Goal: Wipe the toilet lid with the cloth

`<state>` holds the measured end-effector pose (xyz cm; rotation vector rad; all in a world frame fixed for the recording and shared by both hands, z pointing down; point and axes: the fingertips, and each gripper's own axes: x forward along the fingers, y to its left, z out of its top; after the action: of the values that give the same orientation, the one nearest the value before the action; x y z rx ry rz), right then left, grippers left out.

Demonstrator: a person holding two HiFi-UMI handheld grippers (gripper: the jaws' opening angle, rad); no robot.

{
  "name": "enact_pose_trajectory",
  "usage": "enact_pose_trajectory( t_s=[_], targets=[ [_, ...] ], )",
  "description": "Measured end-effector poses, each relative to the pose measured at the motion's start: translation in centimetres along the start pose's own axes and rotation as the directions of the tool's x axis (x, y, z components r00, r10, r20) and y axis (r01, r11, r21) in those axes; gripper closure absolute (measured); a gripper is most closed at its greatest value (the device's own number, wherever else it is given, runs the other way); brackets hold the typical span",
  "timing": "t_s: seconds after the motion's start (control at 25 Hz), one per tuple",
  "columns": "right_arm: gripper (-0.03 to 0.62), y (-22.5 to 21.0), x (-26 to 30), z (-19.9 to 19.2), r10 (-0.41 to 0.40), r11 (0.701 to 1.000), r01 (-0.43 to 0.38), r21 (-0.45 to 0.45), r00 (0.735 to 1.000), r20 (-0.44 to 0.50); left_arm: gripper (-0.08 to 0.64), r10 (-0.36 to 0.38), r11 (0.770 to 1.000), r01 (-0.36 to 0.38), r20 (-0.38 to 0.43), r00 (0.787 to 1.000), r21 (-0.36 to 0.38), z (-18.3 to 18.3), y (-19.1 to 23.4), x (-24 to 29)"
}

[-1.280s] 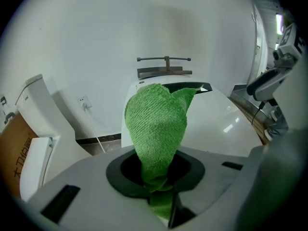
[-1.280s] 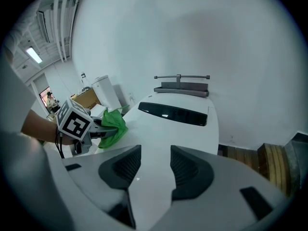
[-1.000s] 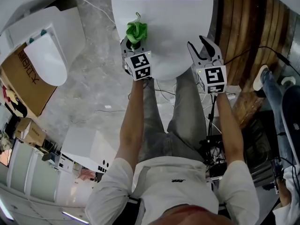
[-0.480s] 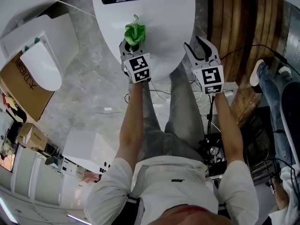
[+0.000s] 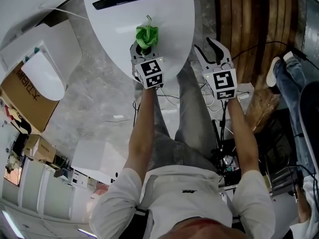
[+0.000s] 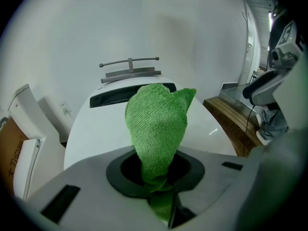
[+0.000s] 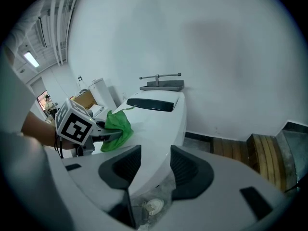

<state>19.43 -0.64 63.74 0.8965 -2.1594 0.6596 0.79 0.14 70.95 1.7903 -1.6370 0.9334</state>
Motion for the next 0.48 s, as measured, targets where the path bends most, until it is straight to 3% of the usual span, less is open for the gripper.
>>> enact_pose_trajectory(
  t_s=[0.48],
  targets=[
    [0.39,-2.0,-0.9,-2.5,0.018,1.0,-0.017,0.011,1.0,-0.018,0.476,-0.049,0.998,0.05,-0.005,0.999,0.035,0.9,-5.8,0.9]
  ],
)
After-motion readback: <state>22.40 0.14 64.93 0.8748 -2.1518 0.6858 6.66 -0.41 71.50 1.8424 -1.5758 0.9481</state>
